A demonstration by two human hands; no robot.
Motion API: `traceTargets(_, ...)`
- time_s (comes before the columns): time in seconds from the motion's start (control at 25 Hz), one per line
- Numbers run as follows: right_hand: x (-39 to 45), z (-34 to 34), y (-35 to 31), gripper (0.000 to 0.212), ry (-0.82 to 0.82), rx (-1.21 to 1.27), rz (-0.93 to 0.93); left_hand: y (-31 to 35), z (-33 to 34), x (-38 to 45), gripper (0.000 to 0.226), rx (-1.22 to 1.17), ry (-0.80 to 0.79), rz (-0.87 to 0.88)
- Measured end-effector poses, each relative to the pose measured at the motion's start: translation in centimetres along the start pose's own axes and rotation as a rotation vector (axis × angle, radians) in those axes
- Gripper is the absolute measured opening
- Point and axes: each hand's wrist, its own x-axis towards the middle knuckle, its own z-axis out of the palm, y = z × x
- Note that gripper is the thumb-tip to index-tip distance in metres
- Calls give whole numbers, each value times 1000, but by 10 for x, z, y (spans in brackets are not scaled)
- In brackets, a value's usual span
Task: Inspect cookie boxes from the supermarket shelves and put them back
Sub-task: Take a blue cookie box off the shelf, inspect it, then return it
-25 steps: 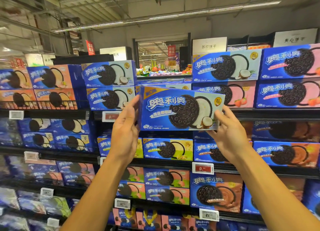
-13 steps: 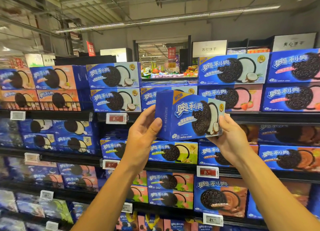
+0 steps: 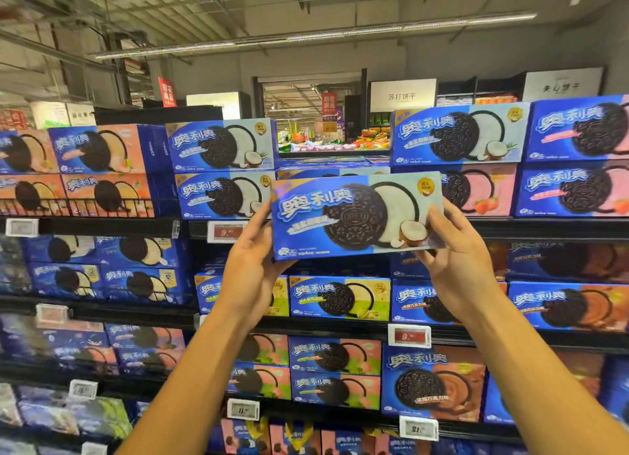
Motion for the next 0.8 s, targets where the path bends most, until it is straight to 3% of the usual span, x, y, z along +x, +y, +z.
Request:
traceTargets(0.28,-9,20,-3,31,-120,71,-22,-11,-40,16,37,-306,-36,-128)
traceTargets(0.48,-21,48,0,46,-231,27,-136,-26,-54,30,60,-159,86,-209)
traceTargets(0.6,-27,62,0,59,-268,-5,-172,-30,-58,35,52,-184,102,-257)
traceTargets(0.8,-28,65,3,51,-333,-18,-216,-25,-58,32,48,-249,49,-266)
